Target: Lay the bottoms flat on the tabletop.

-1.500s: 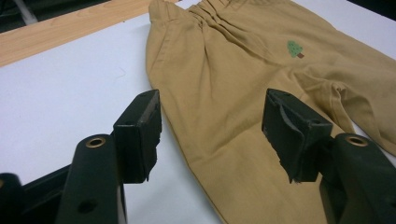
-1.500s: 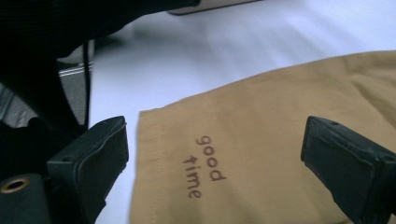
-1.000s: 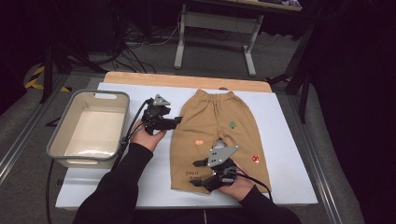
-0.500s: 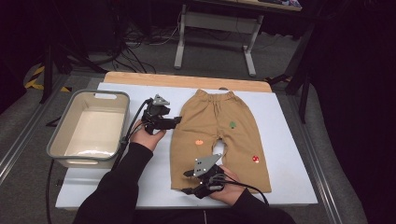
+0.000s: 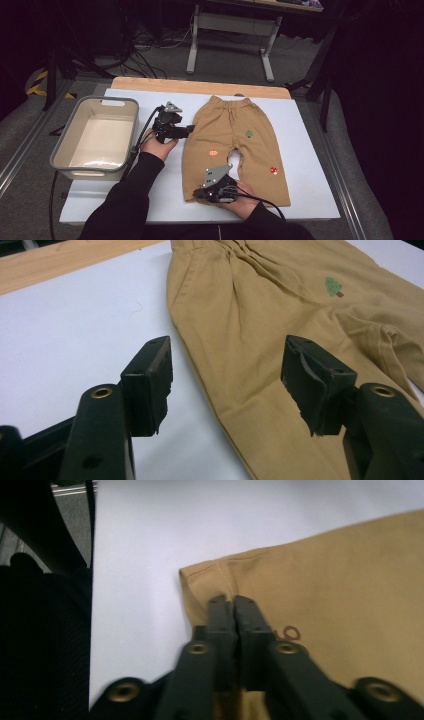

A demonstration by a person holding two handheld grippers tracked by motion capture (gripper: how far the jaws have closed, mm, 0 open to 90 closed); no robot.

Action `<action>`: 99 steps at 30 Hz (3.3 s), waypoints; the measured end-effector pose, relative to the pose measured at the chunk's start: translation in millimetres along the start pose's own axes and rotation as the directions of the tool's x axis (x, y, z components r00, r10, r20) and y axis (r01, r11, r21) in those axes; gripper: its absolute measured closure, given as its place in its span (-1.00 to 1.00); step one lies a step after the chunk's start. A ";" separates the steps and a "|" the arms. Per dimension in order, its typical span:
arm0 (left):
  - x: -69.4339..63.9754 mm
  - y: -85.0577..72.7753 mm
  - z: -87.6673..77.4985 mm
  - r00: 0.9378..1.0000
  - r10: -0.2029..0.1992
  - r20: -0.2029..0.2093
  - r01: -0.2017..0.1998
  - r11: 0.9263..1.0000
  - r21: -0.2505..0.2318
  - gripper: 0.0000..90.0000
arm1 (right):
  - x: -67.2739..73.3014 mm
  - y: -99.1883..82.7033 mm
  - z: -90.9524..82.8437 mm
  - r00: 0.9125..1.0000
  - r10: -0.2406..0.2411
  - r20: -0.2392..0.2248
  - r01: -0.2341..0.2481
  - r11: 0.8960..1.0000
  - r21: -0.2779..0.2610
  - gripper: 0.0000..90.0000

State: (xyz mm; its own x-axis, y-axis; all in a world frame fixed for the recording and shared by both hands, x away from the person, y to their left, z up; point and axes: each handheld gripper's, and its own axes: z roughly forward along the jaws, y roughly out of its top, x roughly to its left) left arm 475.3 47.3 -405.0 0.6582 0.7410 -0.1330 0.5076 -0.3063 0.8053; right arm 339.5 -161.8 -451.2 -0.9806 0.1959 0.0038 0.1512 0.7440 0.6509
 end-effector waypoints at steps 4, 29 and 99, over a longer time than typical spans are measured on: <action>1.1 0.8 9.0 1.000 -0.002 0.000 0.002 1.000 0.024 -0.14 | 3.0 4.1 -1.9 0.998 0.036 -0.058 -0.036 0.999 0.000 1.00; 13.8 -9.1 61.3 0.996 -0.087 0.019 0.083 0.987 0.137 0.91 | 19.0 11.5 -1.7 0.998 -0.027 -0.060 0.025 0.999 -0.032 0.99; -72.7 87.8 54.7 0.998 0.061 0.024 -0.057 0.986 -0.157 0.93 | 13.7 -85.8 -151.7 0.942 0.245 0.230 -0.158 0.927 -0.340 0.98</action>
State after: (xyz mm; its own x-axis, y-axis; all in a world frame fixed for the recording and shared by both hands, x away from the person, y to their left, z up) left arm 502.5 -66.1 -356.2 0.7013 0.7062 -0.0972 0.3757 -0.2503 0.8923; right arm 294.1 -319.9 -391.8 -0.8579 0.5137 -0.0119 0.2525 0.4416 0.8609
